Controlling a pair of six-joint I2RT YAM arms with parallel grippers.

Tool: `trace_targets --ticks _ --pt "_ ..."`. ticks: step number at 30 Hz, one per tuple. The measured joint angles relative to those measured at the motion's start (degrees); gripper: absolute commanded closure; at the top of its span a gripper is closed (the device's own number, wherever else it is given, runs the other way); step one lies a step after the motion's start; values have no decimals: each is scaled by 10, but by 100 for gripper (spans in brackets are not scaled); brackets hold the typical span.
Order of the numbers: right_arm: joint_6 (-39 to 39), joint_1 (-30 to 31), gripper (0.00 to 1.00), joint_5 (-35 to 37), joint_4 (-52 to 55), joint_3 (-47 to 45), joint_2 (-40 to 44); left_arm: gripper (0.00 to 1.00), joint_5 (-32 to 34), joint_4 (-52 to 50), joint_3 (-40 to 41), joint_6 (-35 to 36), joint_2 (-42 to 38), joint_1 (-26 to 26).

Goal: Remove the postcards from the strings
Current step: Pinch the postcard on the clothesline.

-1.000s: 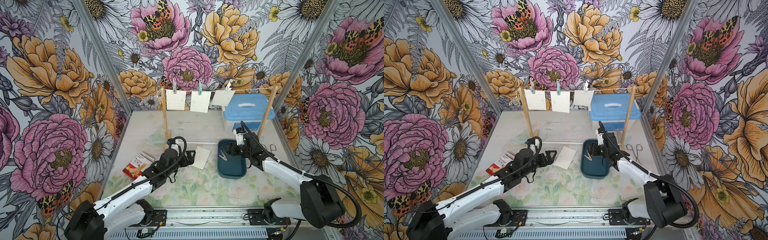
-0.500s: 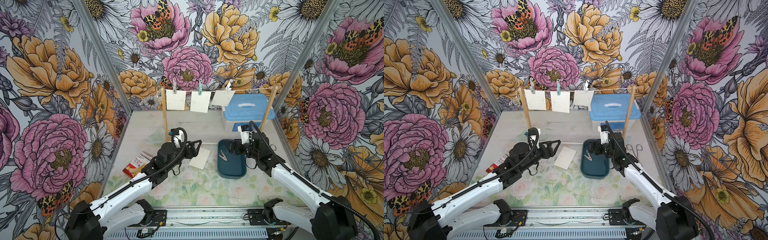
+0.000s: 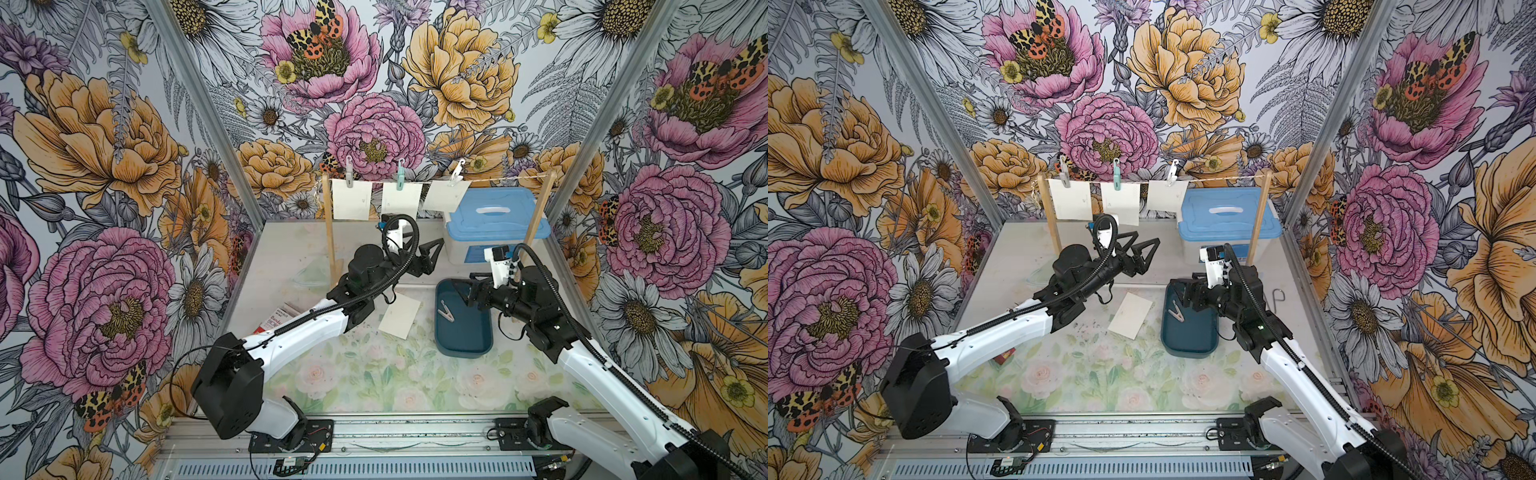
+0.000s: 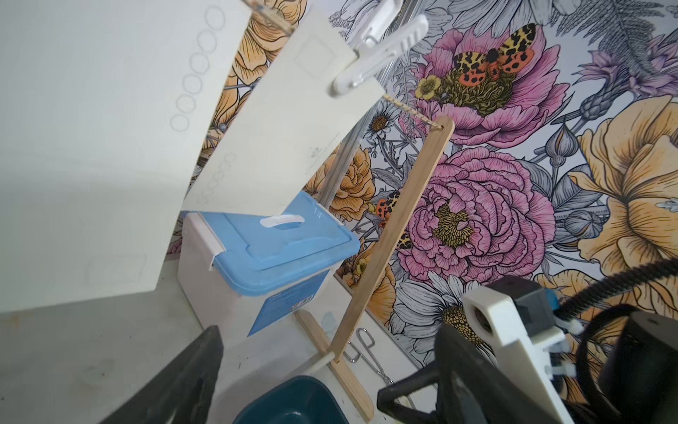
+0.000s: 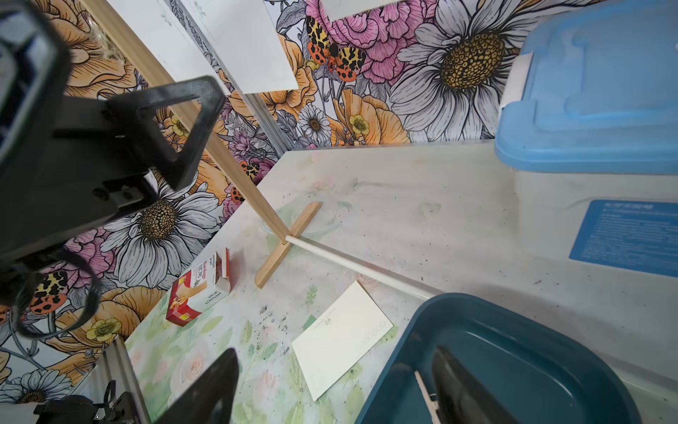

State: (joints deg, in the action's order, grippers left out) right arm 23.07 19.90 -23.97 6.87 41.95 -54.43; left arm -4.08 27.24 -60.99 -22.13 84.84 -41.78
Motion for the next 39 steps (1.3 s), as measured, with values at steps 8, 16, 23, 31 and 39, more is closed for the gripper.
trace_targets --ticks 8,16,23,31,39 --pt "0 0 20 -19 3 0 19 5 -15 96 -33 18 85 41" --pt "0 0 21 -30 7 0 24 3 -30 135 -91 37 137 44" --pt "0 0 21 -40 7 0 30 3 -35 148 -137 37 187 50" --pt "0 0 22 -50 9 0 39 2 -35 159 -171 37 246 50" --pt "-1 0 22 -53 11 0 39 10 -50 181 -185 35 263 50"
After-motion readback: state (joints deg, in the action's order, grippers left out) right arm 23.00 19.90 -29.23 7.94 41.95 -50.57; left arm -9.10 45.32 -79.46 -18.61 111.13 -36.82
